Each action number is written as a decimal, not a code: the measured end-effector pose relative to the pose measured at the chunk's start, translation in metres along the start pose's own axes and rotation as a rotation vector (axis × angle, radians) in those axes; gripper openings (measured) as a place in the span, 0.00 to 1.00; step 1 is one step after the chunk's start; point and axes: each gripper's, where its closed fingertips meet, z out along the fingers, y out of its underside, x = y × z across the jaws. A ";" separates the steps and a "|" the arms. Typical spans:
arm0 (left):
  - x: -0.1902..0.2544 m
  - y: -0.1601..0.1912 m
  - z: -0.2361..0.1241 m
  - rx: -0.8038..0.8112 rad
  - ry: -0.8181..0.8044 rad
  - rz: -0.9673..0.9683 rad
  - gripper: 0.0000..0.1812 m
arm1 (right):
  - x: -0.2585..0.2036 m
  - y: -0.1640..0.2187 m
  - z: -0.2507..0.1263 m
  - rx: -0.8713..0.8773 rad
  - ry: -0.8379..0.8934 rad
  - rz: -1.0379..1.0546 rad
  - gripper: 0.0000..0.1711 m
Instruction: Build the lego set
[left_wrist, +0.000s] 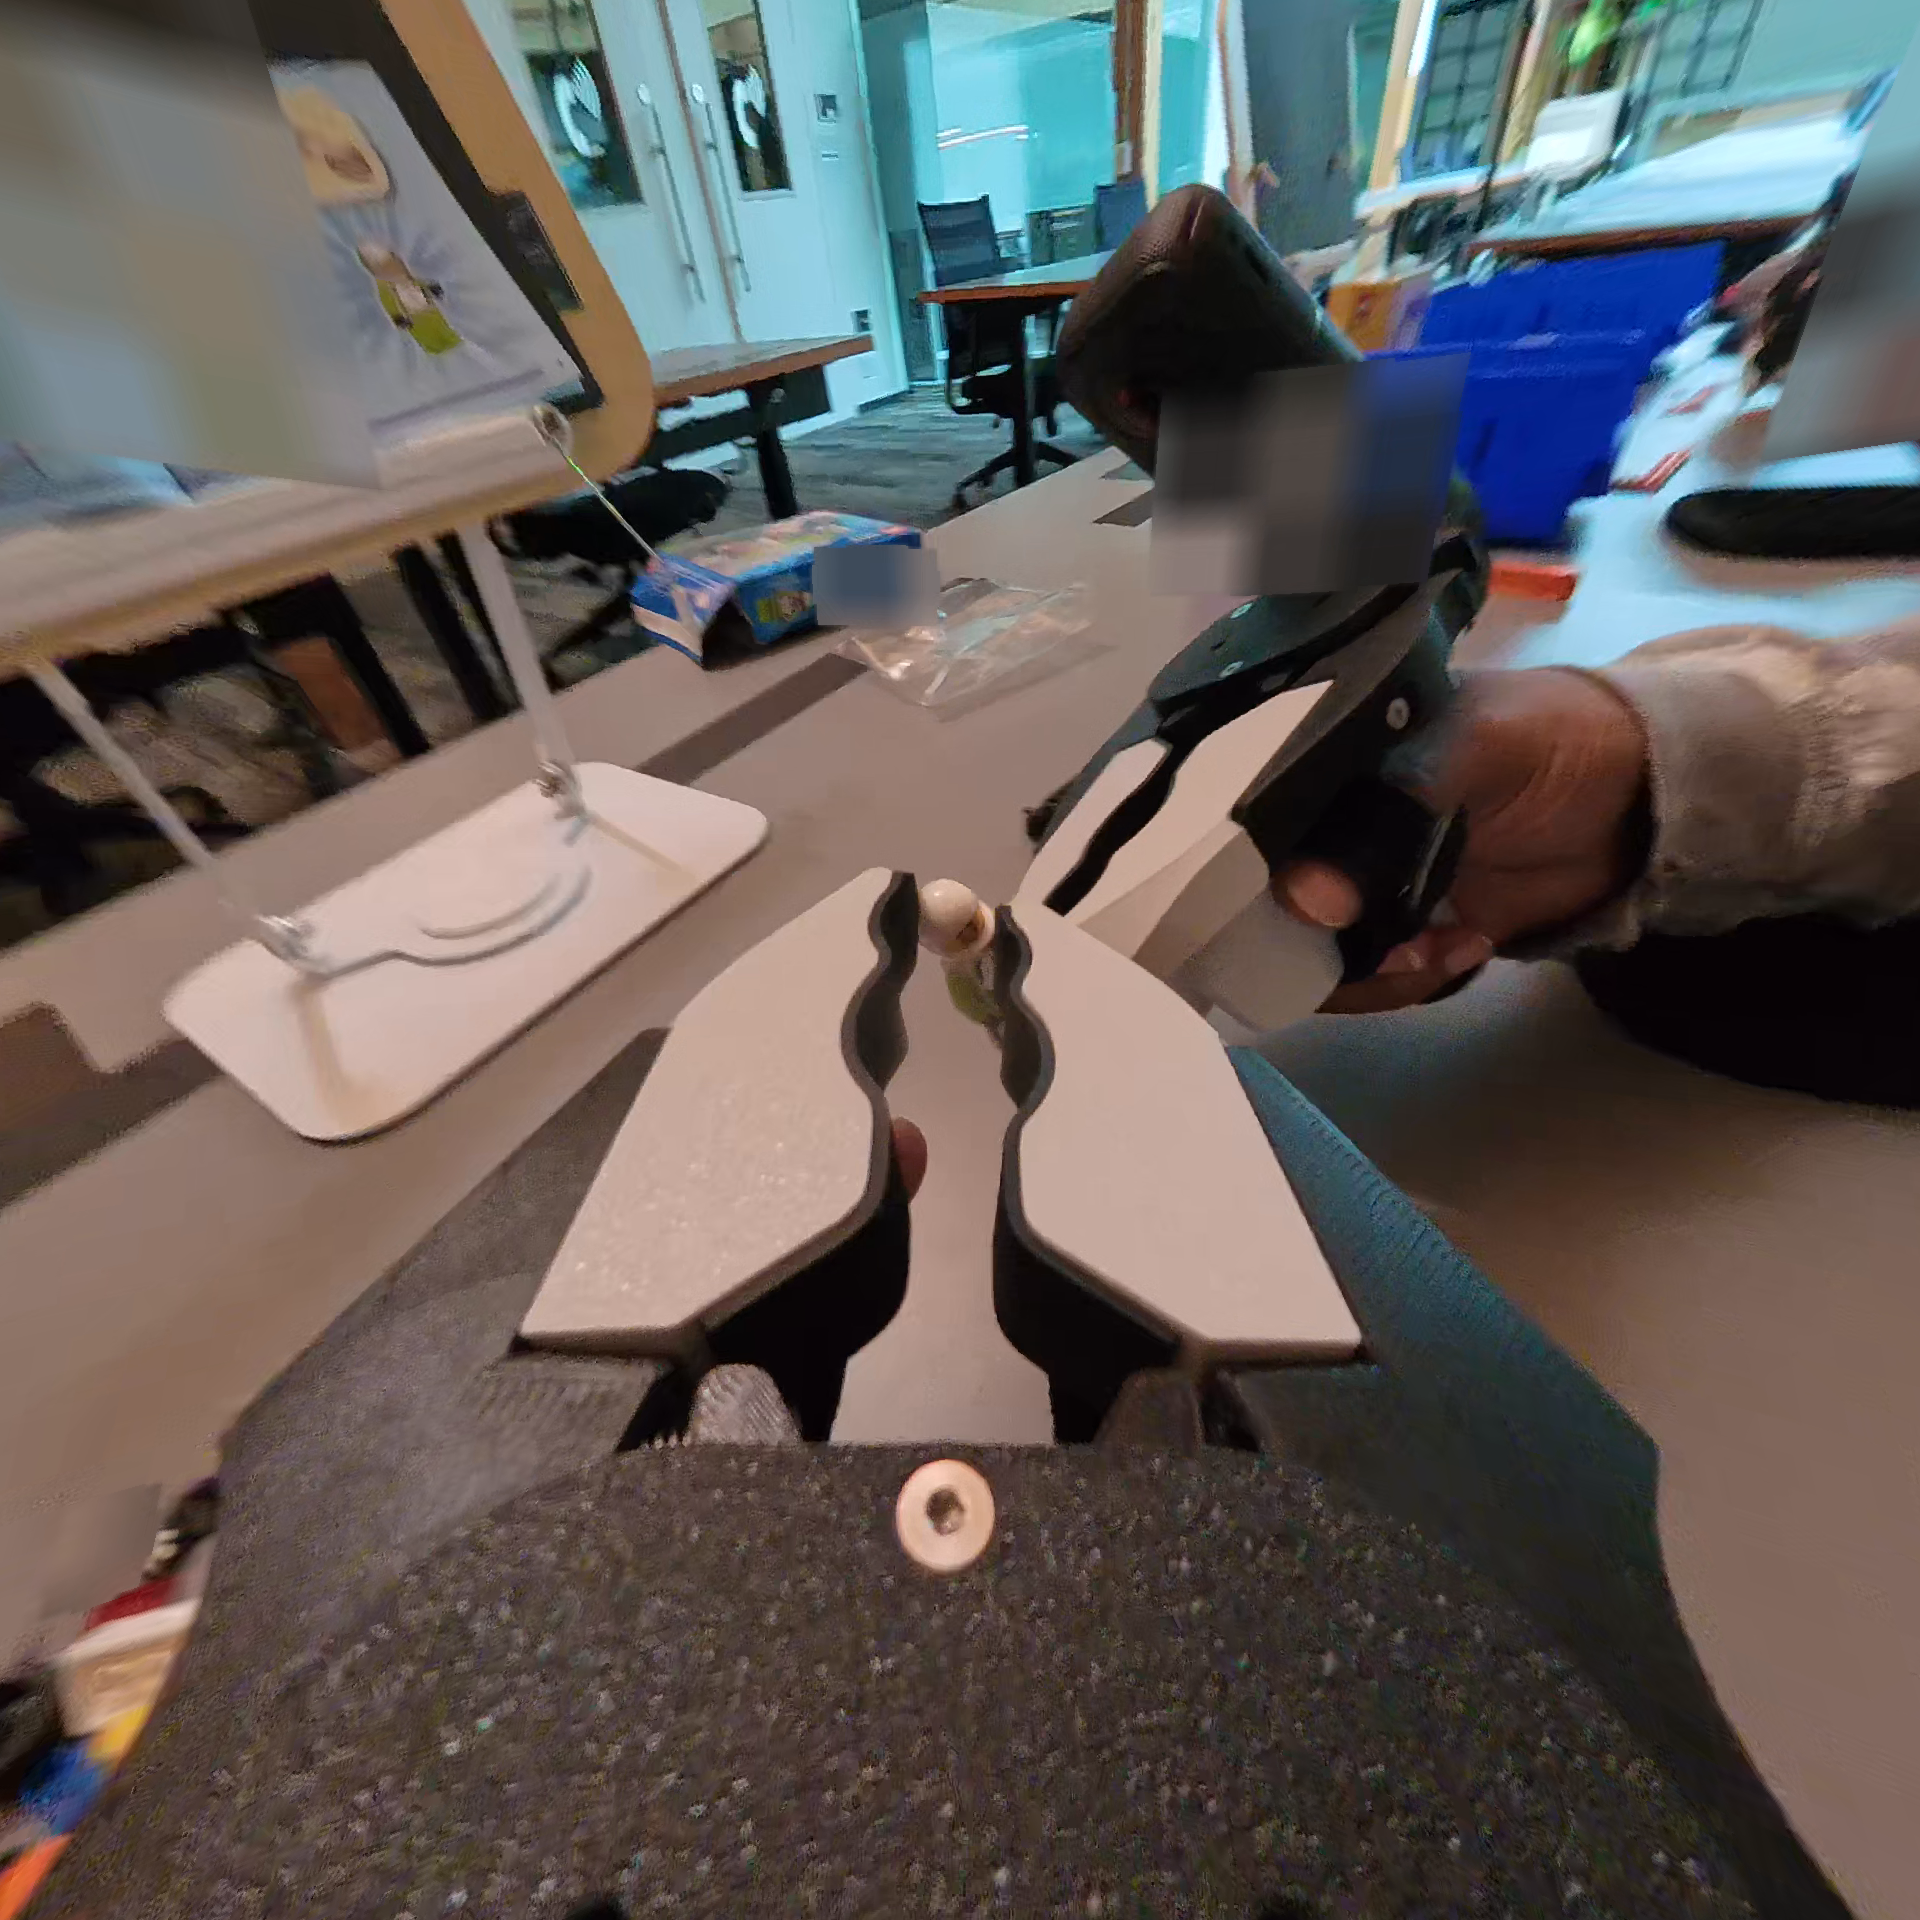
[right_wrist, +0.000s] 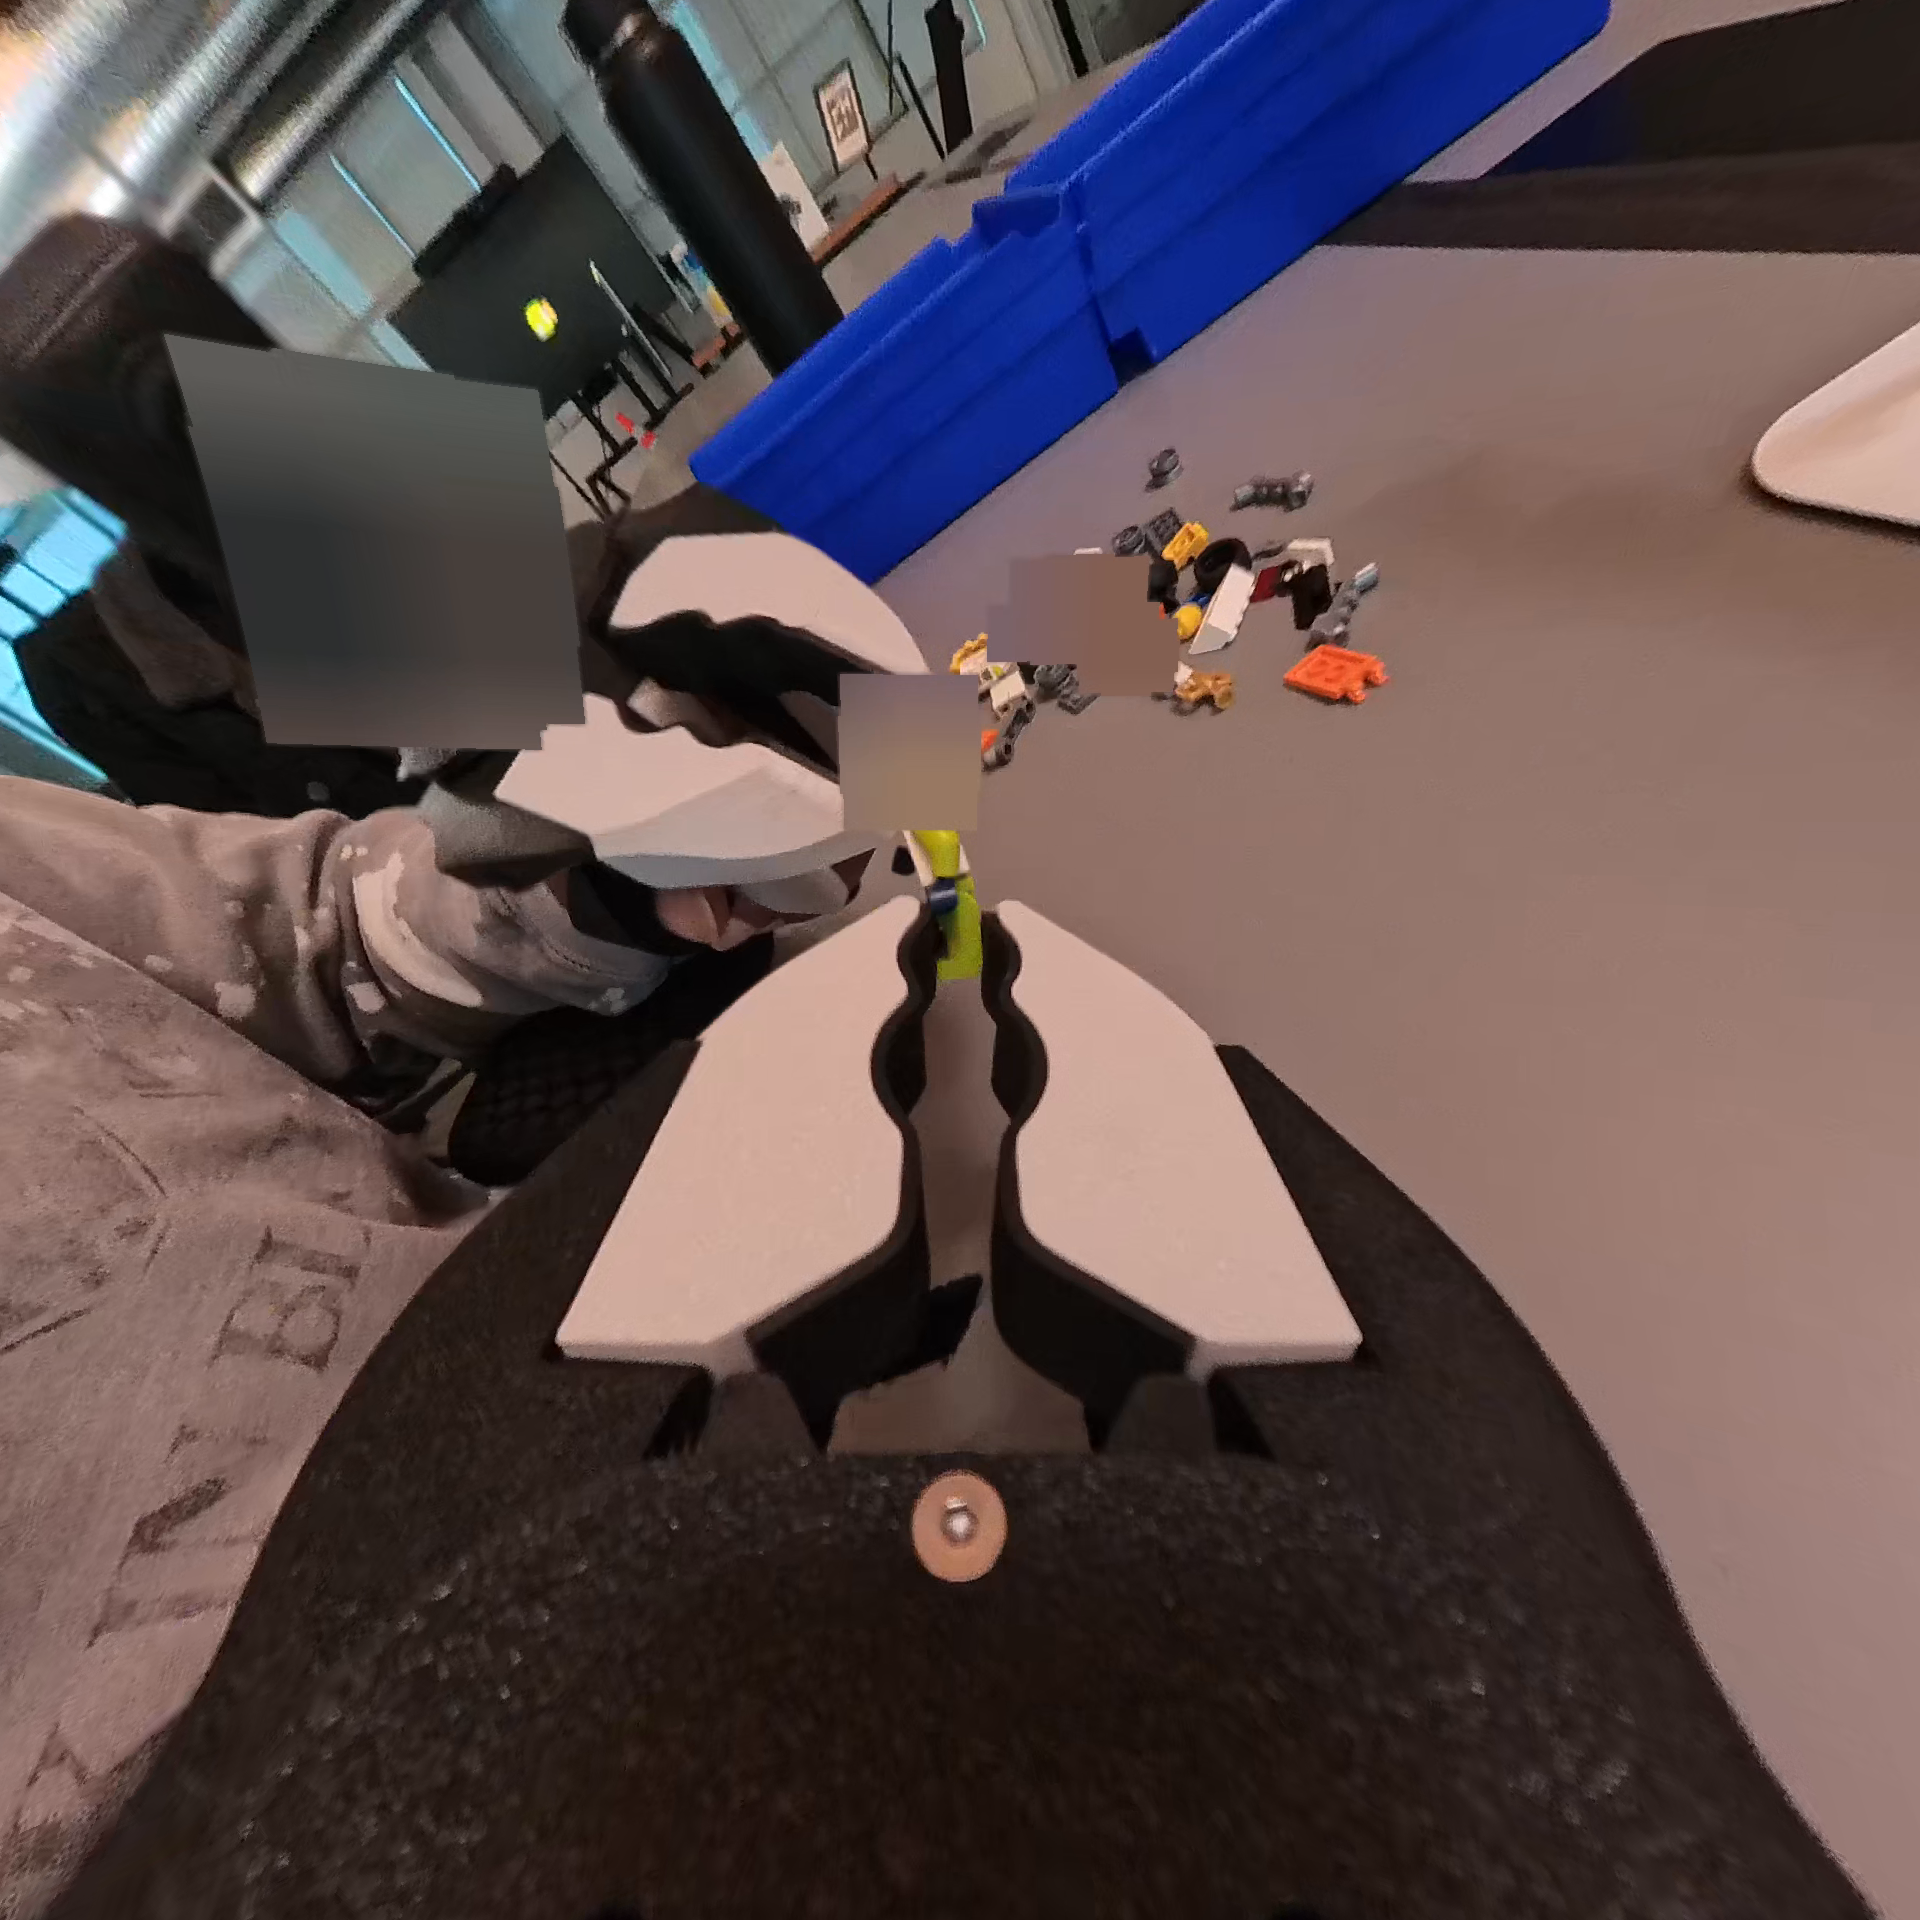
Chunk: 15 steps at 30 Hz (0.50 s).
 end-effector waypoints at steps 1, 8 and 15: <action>-0.002 -0.003 0.000 0.000 -0.017 0.032 0.09 | -0.001 -0.004 -0.001 0.018 -0.003 0.000 0.04; -0.003 -0.009 -0.003 0.020 0.021 -0.016 0.08 | -0.006 -0.007 -0.003 0.021 -0.048 -0.021 0.04; 0.012 0.002 -0.009 -0.079 0.199 0.070 0.18 | -0.001 0.009 -0.008 -0.164 0.053 -0.242 0.05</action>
